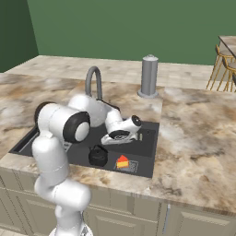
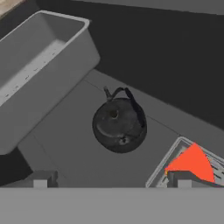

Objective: Open the cabinet, pick the kettle from the cabinet, and place it in the sink.

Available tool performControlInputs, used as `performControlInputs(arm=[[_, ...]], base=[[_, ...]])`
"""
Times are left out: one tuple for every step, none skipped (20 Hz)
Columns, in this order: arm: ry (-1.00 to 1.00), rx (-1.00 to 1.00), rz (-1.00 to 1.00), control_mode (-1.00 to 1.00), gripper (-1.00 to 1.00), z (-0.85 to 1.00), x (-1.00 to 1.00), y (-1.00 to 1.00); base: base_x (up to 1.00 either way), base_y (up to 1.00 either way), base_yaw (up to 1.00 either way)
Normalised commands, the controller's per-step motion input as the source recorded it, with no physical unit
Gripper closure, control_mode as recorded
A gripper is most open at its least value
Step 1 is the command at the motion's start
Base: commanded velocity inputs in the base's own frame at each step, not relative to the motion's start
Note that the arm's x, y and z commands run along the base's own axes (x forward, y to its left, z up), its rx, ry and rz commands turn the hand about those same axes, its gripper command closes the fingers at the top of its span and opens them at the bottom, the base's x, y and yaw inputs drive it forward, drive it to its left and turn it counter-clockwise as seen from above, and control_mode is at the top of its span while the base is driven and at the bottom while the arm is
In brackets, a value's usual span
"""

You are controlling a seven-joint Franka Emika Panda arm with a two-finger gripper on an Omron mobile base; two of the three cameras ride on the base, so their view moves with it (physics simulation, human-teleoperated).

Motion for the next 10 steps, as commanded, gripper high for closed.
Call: performControlInputs(arm=[[0.00,-0.11,-0.21,-1.00,-1.00,0.45,-0.32,-0.10],[0.00,-0.11,-0.21,-1.00,-1.00,0.46,-0.33,-0.10],[0.00,-0.11,-0.20,-1.00,-1.00,0.46,-0.32,-0.10],[0.00,-0.10,-0.19,-1.00,-1.00,0.45,-0.34,-0.09],[0.00,-0.10,-0.18,-1.00,-1.00,0.45,-0.34,-0.09],[0.00,-0.09,-0.17,-1.00,-1.00,0.45,-0.35,-0.09],[0.00,-0.07,-0.15,-1.00,-1.00,0.45,-0.38,-0.09],[0.00,-0.07,-0.15,-1.00,-1.00,0.46,-0.38,-0.09],[0.00,-0.06,-0.15,-1.00,-1.00,0.47,-0.38,-0.06],[0.00,-0.07,-0.14,-1.00,-1.00,0.48,-0.37,-0.02]], base=[[0.00,0.00,0.00],[0.00,0.00,0.00],[0.00,0.00,0.00],[0.00,0.00,0.00],[0.00,0.00,0.00],[0.00,0.00,0.00],[0.00,0.00,0.00],[0.00,0.00,0.00],[0.00,0.00,0.00],[0.00,0.00,0.00]])
